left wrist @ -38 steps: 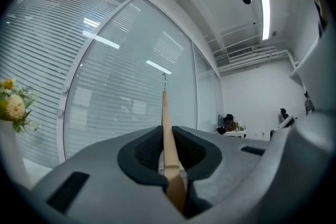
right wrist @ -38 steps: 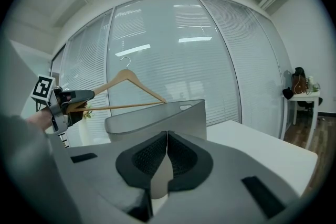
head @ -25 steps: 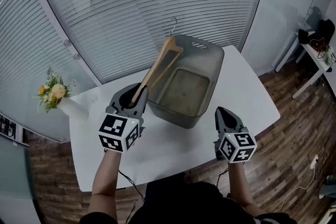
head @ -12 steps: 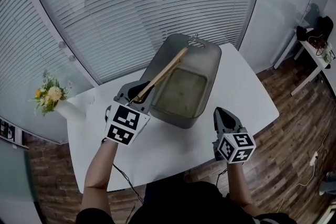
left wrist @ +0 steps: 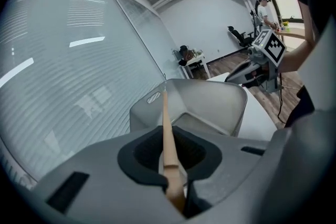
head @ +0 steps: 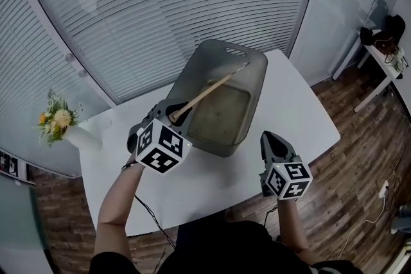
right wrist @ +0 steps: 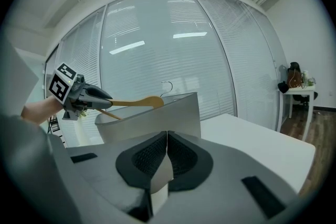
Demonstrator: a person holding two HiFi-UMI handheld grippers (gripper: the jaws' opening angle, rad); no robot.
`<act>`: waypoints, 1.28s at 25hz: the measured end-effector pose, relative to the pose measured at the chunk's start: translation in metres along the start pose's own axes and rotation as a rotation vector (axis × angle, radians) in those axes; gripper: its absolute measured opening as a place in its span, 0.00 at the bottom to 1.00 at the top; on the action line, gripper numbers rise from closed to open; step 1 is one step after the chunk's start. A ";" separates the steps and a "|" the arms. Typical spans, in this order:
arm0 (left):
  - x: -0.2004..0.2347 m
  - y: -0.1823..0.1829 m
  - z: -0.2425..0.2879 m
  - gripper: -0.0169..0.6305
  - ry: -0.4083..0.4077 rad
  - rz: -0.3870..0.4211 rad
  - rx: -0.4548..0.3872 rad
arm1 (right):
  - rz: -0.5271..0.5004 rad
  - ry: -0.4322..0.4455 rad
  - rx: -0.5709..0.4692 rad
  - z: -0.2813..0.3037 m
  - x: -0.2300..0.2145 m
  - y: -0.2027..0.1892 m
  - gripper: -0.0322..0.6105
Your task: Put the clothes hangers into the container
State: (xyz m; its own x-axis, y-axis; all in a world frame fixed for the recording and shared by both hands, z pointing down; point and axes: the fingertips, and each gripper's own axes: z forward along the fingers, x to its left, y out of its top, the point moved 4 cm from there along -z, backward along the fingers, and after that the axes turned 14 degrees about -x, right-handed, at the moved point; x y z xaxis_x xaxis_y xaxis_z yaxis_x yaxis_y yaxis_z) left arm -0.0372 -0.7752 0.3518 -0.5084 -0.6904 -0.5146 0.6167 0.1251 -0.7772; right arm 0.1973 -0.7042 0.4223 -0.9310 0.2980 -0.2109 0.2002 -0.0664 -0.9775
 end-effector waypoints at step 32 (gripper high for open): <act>-0.021 0.005 0.026 0.19 -0.316 -0.001 0.064 | 0.012 -0.042 0.002 -0.005 -0.013 -0.005 0.10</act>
State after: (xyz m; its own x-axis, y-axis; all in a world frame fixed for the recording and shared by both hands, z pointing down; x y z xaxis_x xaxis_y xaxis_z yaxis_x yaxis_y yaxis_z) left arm -0.0076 -0.7789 0.3684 -0.3035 -0.8787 -0.3685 0.6582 0.0863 -0.7478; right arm 0.2095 -0.7027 0.4301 -0.9407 0.2566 -0.2220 0.2107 -0.0711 -0.9750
